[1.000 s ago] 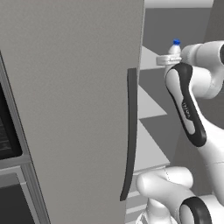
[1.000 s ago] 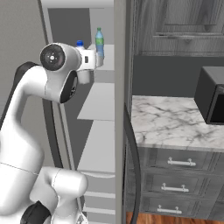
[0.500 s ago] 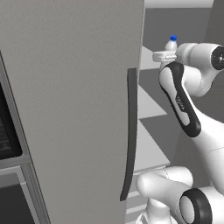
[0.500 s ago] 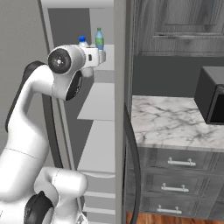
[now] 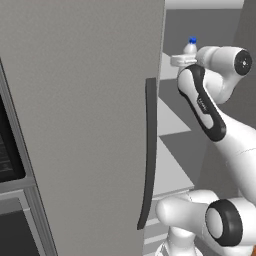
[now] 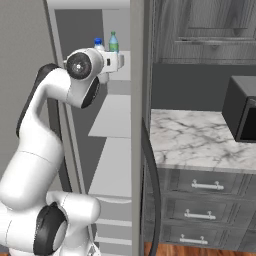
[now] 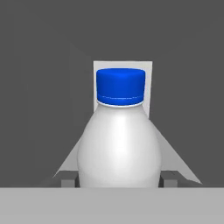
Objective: Take the bottled waters from the counter and place them in the freezer to freeze. Close the freezer door after placing the bottles.
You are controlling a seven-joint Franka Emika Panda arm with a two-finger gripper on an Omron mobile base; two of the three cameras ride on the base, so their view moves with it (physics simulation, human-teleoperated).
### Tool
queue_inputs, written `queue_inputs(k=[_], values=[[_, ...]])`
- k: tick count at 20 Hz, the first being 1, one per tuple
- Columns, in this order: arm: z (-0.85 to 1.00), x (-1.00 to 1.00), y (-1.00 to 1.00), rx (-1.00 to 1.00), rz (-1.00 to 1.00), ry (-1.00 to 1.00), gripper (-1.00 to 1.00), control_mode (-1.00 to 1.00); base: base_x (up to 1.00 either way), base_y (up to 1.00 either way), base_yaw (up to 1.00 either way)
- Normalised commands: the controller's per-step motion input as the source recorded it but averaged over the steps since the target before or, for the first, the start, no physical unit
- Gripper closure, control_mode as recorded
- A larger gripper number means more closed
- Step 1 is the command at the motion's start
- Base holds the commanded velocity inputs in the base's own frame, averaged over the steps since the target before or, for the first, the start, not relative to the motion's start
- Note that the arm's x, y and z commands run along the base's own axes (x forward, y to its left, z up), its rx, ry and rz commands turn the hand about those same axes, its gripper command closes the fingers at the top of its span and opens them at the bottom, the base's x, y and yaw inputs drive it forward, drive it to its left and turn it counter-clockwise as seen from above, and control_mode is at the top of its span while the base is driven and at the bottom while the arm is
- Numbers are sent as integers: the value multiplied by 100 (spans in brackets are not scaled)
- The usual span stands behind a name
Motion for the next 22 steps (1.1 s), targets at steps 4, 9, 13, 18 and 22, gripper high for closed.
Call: queue_inputs(k=[4, 9, 13, 18, 22], values=[[-3, 48, -1, 0, 0, 0, 100, -100, 0, 0, 0], [0, 45, 0, 0, 0, 0, 100, -100, 0, 0, 0], [-3, 41, 0, 0, 0, 0, 100, -100, 0, 0, 0], [-5, 37, 0, 0, 0, 1, 100, -100, 0, 0, 0], [-12, 19, 0, 0, 0, 4, 100, -100, 0, 0, 0]])
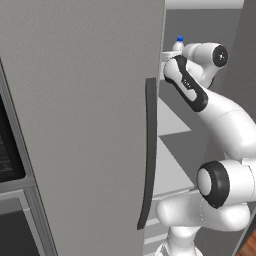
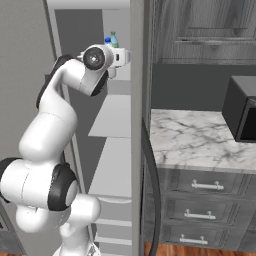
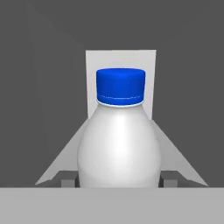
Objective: Take the bottled waters from the counter and place them in the freezer to freeze. Close the freezer door after placing the bottles.
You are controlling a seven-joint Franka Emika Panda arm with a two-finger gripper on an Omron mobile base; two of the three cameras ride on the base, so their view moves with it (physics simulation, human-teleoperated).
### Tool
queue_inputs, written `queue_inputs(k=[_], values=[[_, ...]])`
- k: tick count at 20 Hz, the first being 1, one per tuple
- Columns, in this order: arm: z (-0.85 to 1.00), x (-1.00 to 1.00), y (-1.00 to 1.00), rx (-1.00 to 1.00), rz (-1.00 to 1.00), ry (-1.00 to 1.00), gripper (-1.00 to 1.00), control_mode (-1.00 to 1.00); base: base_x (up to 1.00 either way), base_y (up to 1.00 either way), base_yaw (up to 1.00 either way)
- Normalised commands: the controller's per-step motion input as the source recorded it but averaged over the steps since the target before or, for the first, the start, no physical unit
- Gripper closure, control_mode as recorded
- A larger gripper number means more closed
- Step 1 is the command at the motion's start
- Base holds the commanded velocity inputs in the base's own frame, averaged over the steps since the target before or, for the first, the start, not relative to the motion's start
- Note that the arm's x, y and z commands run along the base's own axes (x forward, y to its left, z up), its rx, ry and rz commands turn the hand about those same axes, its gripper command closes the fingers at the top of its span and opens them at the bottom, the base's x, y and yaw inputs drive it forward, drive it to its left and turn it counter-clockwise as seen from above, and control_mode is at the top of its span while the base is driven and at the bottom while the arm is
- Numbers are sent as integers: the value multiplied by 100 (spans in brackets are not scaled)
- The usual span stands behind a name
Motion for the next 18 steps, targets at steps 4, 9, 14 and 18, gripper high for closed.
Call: queue_inputs(k=[4, 9, 14, 18], values=[[-20, 6, -1, 0, 0, 1, 100, -100, 0, 0, 0], [-10, 2, 0, -2, 0, -5, 100, -100, 0, 0, 0], [0, 18, 0, 0, 0, 0, 100, -100, 0, 0, 0], [-1, 38, 0, 0, 0, 0, 100, -100, 0, 0, 0]])
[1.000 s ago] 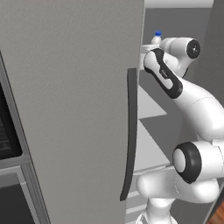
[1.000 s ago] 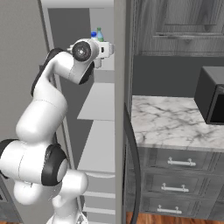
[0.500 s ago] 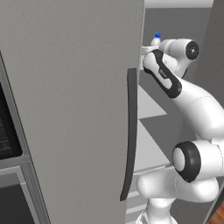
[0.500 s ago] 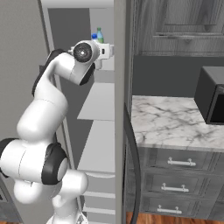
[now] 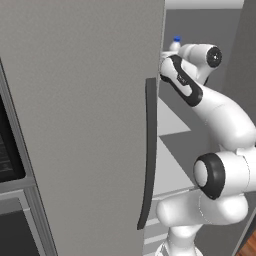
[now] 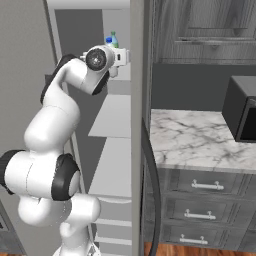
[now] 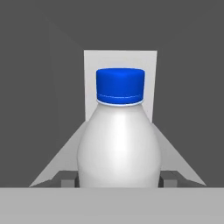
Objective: Take the bottled waters from the counter and place them in the freezer to freeze. Close the freezer door after placing the bottles.
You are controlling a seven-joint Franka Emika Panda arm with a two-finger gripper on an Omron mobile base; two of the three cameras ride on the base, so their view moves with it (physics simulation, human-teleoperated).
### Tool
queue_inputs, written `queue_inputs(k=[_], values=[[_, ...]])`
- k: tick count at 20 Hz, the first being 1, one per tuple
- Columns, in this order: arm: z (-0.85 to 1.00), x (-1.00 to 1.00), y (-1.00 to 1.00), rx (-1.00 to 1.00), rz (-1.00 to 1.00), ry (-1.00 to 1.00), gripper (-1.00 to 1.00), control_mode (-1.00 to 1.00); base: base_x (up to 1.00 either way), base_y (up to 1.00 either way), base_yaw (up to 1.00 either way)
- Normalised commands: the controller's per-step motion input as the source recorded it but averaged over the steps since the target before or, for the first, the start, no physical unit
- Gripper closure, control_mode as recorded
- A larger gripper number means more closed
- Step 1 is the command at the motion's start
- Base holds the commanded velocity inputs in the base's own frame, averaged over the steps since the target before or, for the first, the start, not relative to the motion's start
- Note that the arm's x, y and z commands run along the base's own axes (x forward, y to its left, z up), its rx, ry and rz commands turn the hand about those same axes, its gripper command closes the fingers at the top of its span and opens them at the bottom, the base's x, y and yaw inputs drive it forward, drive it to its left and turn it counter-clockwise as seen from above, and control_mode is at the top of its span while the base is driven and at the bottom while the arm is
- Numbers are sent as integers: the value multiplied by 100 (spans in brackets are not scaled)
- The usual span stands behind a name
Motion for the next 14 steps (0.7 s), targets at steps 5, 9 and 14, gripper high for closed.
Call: queue_inputs(k=[5, 9, 14], values=[[-4, 40, 0, 0, 1, 0, 100, -100, 0, 0, 0], [-10, 33, -13, 0, 7, 0, 100, -100, 0, 0, 0], [-1, 32, -23, 0, 8, 0, 100, -100, 0, 0, 0]])
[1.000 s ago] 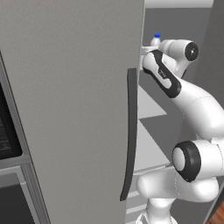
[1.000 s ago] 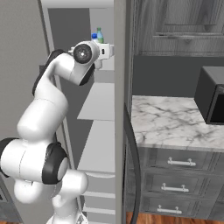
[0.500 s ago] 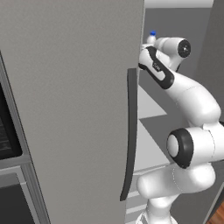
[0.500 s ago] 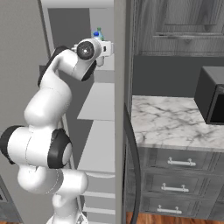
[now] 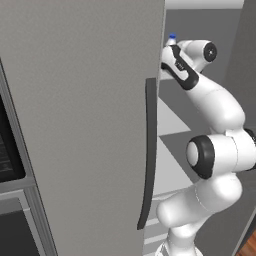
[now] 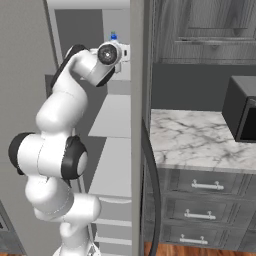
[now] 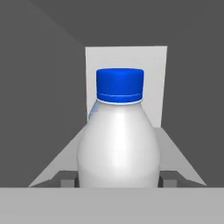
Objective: Take the bottled waters from the counter and place them in the freezer to freeze. Close the freezer door after placing the bottles.
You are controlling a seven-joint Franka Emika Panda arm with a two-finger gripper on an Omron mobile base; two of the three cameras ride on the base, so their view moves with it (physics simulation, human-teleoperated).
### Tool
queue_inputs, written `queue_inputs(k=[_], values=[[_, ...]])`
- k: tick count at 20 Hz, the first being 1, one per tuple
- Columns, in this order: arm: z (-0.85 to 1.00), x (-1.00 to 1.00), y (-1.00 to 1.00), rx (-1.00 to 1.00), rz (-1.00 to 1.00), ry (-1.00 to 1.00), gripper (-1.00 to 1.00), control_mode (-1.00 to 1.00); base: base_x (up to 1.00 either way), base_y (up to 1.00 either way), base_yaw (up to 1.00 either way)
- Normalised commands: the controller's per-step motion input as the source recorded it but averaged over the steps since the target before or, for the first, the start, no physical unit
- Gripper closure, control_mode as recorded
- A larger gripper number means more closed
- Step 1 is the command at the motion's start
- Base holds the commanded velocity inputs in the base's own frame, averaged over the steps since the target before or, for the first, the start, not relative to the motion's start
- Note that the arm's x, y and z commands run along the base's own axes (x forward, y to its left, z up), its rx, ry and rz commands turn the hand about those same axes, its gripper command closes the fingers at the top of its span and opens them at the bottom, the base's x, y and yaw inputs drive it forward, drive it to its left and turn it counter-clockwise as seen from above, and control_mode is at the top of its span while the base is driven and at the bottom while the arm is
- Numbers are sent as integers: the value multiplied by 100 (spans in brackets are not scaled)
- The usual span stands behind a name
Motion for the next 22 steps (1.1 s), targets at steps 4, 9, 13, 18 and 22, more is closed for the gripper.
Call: queue_inputs(k=[4, 9, 13, 18, 22], values=[[-5, 26, -28, 0, 5, 0, 100, -100, 0, 0, 0], [-13, 3, -2, 0, 1, 0, 100, -100, 0, 0, 0], [-3, 0, 0, 0, 0, 1, 100, -100, 0, 0, 0], [0, 0, 0, 0, 0, 2, 100, -100, 0, 0, 0], [-3, 0, 1, 0, 0, 0, 100, -100, 0, 0, 0]])
